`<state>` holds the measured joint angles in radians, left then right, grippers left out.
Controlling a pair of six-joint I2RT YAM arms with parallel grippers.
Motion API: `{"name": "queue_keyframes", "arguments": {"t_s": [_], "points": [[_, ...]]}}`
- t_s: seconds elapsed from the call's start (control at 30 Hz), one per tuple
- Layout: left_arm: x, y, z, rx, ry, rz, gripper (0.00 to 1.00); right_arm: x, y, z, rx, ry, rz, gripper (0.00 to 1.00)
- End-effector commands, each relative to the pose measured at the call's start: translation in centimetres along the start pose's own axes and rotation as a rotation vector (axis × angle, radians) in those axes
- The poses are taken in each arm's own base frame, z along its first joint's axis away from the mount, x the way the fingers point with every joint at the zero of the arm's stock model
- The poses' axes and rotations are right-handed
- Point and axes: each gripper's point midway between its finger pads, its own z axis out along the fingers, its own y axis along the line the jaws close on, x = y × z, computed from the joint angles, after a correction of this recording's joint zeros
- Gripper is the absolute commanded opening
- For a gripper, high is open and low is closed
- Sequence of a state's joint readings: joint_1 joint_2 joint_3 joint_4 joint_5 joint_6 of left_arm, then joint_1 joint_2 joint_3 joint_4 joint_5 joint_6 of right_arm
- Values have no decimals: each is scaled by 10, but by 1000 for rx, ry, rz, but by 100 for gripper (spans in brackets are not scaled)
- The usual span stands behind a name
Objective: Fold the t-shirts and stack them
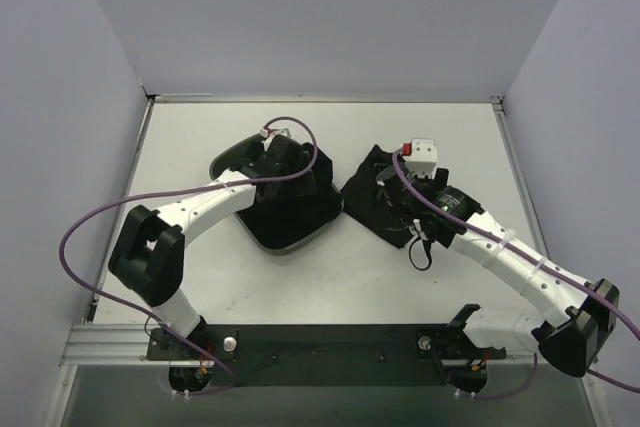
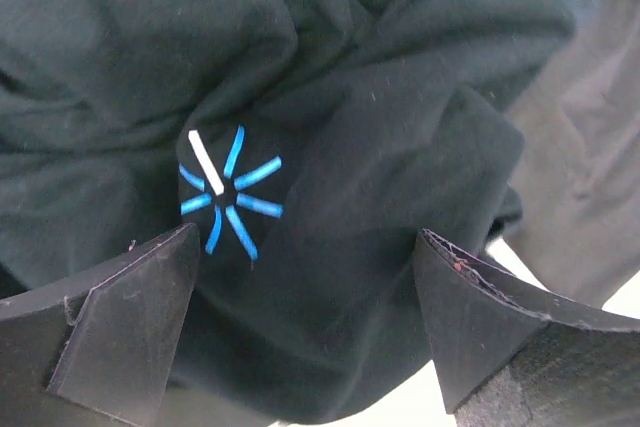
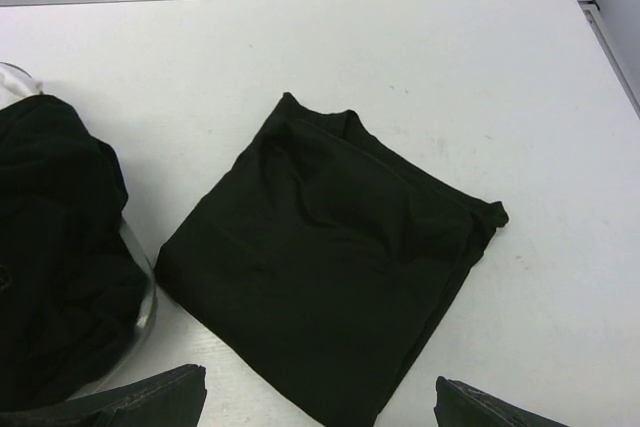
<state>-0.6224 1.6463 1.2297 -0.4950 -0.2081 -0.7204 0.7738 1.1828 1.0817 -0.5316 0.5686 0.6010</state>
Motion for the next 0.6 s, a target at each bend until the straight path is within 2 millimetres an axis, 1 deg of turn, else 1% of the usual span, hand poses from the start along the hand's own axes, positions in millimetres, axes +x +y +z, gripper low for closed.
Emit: {"name": "queue_keyframes", "arguments": {"t_s": [0.0, 0.03, 0.07, 0.1, 0.13, 0.17, 0.2, 0.27, 0.3, 0.37, 0.4, 0.43, 0.47, 0.5, 0.53, 0.57], "points": [[-29, -18, 7, 29, -101, -17, 96, 14, -17, 5, 43, 37, -19, 100], [-30, -14, 10, 6, -112, -24, 88, 16, -18, 5, 47, 41, -20, 100], [-31, -14, 12, 3, -116, -30, 74, 18, -19, 6, 48, 45, -18, 100], [-31, -12, 15, -5, -119, -33, 58, 22, -22, 7, 57, 50, -15, 100], [-34, -11, 15, -21, -126, -36, 24, 24, -23, 8, 60, 54, -16, 100], [-36, -10, 15, -29, -127, -41, 8, 25, -24, 9, 63, 57, -17, 100], [-41, -13, 13, -33, -132, -43, 0, 29, -26, 12, 73, 69, -19, 100], [-49, -16, 8, -28, -151, -37, 0, 32, -26, 16, 78, 82, -22, 100], [-58, -21, 0, -14, -172, -39, 0, 35, -26, 19, 78, 96, -25, 100], [-69, -26, -13, 4, -195, -37, 0, 40, -29, 30, 98, 121, -23, 100], [-74, -29, -24, 13, -202, -31, 0, 42, -30, 33, 107, 127, -22, 100], [-91, -38, -40, 41, -238, -34, 0, 45, -32, 41, 120, 147, -13, 100], [-98, -41, -51, 46, -254, -25, 0, 47, -33, 45, 124, 158, -7, 100], [-104, -41, -67, 50, -264, -16, 0, 51, -32, 51, 126, 177, -7, 100], [-124, -51, -90, 85, -312, -25, 0, 52, -31, 55, 119, 187, 2, 100], [-133, -54, -104, 96, -332, -14, 0, 53, -30, 58, 117, 193, 1, 100]]}}
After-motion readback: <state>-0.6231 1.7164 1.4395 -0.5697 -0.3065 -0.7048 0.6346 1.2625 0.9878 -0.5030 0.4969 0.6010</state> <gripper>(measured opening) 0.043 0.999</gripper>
